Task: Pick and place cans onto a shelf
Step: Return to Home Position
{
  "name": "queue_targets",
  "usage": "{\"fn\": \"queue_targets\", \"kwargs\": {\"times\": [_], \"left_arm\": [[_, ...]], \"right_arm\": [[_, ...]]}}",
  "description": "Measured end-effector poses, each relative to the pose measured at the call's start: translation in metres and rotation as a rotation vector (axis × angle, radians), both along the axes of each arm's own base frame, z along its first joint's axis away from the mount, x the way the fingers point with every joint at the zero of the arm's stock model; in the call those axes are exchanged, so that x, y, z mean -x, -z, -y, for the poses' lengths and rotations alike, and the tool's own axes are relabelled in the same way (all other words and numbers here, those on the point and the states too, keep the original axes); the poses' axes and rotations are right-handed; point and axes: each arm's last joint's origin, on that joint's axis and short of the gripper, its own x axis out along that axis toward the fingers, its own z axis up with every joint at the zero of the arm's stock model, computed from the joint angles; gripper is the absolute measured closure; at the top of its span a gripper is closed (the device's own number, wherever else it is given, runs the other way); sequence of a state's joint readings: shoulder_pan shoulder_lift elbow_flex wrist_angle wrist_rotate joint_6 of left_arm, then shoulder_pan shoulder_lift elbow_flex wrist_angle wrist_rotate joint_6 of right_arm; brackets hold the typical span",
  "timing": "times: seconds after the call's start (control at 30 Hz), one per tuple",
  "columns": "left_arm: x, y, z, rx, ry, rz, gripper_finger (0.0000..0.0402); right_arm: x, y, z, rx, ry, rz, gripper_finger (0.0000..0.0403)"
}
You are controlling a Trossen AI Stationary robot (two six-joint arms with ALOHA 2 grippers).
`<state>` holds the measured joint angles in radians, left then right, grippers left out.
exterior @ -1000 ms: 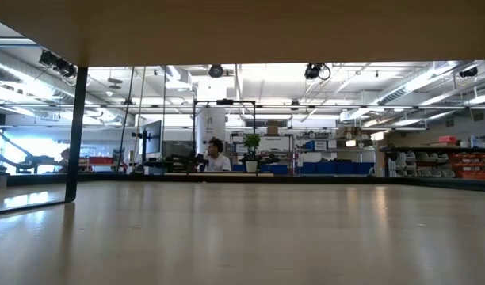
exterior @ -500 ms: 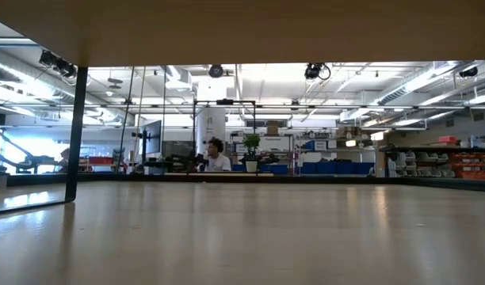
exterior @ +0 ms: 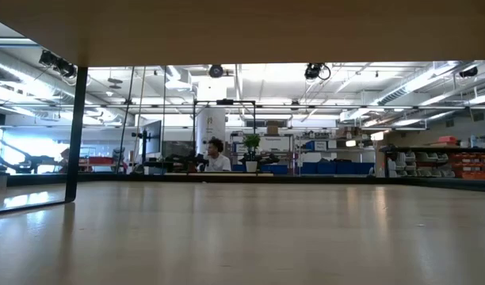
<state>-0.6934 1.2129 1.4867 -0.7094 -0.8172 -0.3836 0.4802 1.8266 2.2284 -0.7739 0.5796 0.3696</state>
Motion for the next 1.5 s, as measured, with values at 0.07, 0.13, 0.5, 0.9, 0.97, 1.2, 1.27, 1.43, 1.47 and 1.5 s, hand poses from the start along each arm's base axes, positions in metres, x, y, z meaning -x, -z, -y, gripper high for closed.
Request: {"fn": "queue_targets", "kwargs": {"times": [0.07, 0.13, 0.5, 0.9, 0.97, 1.2, 1.27, 1.43, 1.47, 1.5], "left_arm": [[-0.008, 0.002, -0.011, 0.005, -0.004, 0.042, 0.0114], [-0.018, 0.008, -0.022, 0.001, 0.015, 0.058, 0.0136], [0.011, -0.016, -0.106, -0.107, -0.099, 0.180, 0.0273], [0.022, -0.035, -0.141, -0.084, -0.152, 0.357, 0.0381], [0.016, -0.029, -0.147, -0.097, -0.294, 0.304, 0.0391], [0.010, -0.025, -0.153, -0.062, -0.510, 0.295, 0.0389], [0.003, -0.022, -0.153, -0.018, -0.510, 0.299, 0.0380], [-0.002, -0.011, -0.151, -0.065, -0.376, 0.165, 0.0367], [-0.001, -0.007, -0.152, -0.060, -0.377, 0.133, 0.0367], [-0.001, -0.005, -0.151, -0.047, -0.376, 0.115, 0.0366]], "right_arm": [[-0.006, 0.000, 0.013, 0.025, -0.042, -0.017, 0.0096], [-0.011, 0.000, 0.024, 0.053, -0.097, -0.032, 0.0126], [-0.011, 0.018, 0.082, 0.151, -0.183, -0.096, 0.0312], [0.059, 0.082, 0.140, -0.003, 0.117, 0.029, 0.0398], [0.077, 0.085, 0.142, -0.067, 0.145, 0.050, 0.0395], [0.122, 0.105, 0.144, -0.080, 0.089, -0.015, 0.0363], [0.127, 0.113, 0.144, -0.135, 0.084, -0.009, 0.0358], [0.136, 0.143, 0.141, -0.099, 0.036, 0.033, 0.0356], [0.140, 0.146, 0.140, -0.102, 0.027, 0.060, 0.0357], [0.145, 0.150, 0.139, -0.101, 0.018, 0.080, 0.0358]]}}
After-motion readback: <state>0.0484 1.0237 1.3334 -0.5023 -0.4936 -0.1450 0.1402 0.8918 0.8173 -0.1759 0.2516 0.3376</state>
